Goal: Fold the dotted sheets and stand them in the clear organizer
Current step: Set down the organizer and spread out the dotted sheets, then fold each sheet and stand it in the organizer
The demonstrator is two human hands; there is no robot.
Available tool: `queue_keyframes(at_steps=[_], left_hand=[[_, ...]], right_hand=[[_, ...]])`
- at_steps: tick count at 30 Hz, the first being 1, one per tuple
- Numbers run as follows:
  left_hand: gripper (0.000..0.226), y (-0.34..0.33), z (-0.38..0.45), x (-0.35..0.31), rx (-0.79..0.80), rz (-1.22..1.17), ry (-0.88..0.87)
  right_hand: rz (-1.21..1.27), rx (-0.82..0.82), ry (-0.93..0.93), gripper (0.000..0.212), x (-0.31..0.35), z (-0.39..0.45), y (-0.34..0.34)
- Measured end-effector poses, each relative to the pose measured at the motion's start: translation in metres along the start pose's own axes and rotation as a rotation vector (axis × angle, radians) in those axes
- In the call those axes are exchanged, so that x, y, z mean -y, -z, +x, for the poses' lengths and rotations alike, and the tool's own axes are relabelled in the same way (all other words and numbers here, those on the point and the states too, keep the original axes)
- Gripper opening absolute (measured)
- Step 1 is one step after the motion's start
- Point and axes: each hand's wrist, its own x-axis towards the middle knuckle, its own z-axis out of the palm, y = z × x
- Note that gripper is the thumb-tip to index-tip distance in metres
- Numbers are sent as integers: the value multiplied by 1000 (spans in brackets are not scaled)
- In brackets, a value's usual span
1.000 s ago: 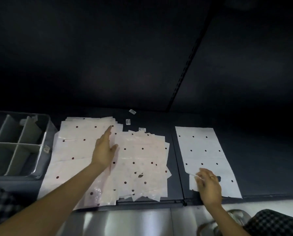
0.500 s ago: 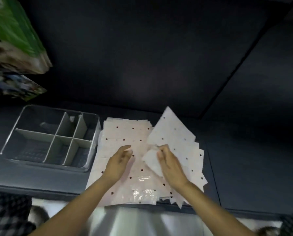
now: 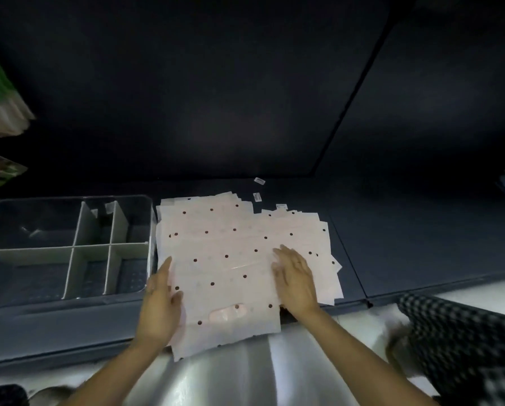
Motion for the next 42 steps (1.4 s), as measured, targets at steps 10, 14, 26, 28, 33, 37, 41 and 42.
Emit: queue_keyframes(at_steps=[10,14,26,28,33,37,41,42], left_hand=[[100,-7,-13,22,453,738,-420],[119,-12,0,20,442,763,-350],[109,-22,-8,20,529,874,-381],[110,-18,-16,25,510,900,-407],[94,1,-27,35,442,771,-438],[54,13,-36,33,502,670,-463],[37,22,-41,18,560,481,-389],[34,25,-40,13,566,419,-371]], right_hand=[[-370,299,-163,47,-81,2,42],[-387,162,-158,45,-74,19,50],[-310,306,391,71,-33,-17,17],[-405,434,505,85,-24,-26,9],[-571,483,472,95,-20,-36,-1],[-606,513,467,91,-13,-39,8],[-644,594,491,105,-5,-41,18],[-650,606,500,107,-3,-42,20]])
